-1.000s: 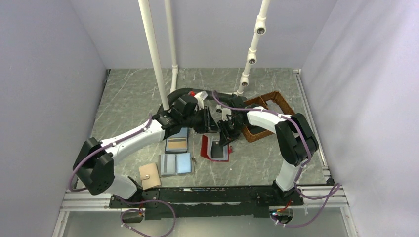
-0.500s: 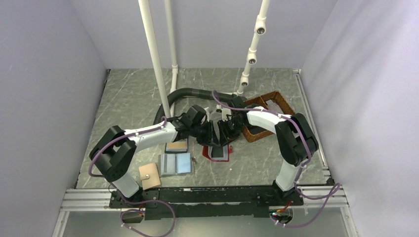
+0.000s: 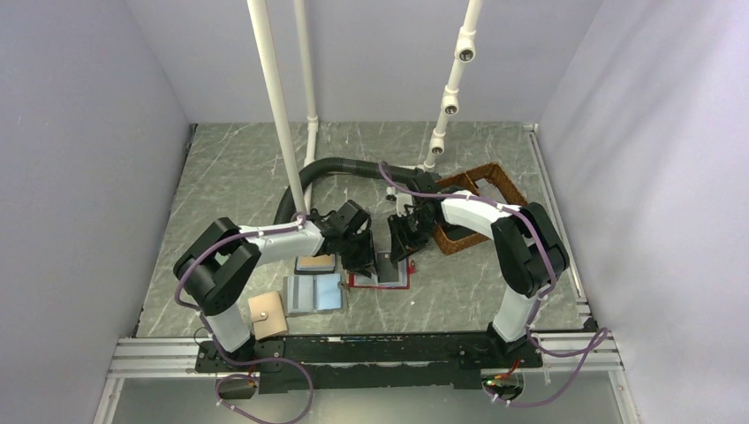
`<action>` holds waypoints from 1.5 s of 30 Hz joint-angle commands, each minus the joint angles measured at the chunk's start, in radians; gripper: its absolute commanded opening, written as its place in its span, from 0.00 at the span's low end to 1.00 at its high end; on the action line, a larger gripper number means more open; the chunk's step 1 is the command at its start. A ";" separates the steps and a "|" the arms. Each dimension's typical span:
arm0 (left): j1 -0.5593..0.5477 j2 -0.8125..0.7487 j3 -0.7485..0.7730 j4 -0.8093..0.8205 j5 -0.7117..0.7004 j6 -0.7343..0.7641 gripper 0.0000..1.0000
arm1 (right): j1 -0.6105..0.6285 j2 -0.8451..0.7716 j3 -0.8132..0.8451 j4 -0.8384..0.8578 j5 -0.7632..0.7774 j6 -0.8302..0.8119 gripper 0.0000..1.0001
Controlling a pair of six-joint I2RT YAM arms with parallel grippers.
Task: Take the credit cards out of the card holder
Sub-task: Remove the credit card from the card holder.
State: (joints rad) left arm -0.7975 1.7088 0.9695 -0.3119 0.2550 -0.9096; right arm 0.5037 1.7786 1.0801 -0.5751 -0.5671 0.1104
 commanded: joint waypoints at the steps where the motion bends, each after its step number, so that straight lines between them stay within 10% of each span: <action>1: 0.001 0.005 -0.022 0.045 0.009 -0.015 0.38 | -0.003 0.003 -0.006 0.042 -0.024 0.017 0.36; 20: 0.053 -0.025 -0.124 0.229 0.108 -0.119 0.47 | -0.023 0.050 -0.031 0.055 -0.019 0.061 0.35; 30: 0.069 0.016 -0.127 0.250 0.163 -0.134 0.55 | -0.009 0.099 -0.009 0.035 0.002 0.056 0.18; 45: 0.092 0.026 -0.167 0.330 0.201 -0.170 0.28 | 0.029 0.144 0.023 0.025 -0.144 0.053 0.04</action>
State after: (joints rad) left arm -0.7151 1.7271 0.8204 -0.0597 0.4618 -1.0615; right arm 0.4835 1.8748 1.1175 -0.5522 -0.6731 0.1757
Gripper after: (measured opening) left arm 0.357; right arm 0.040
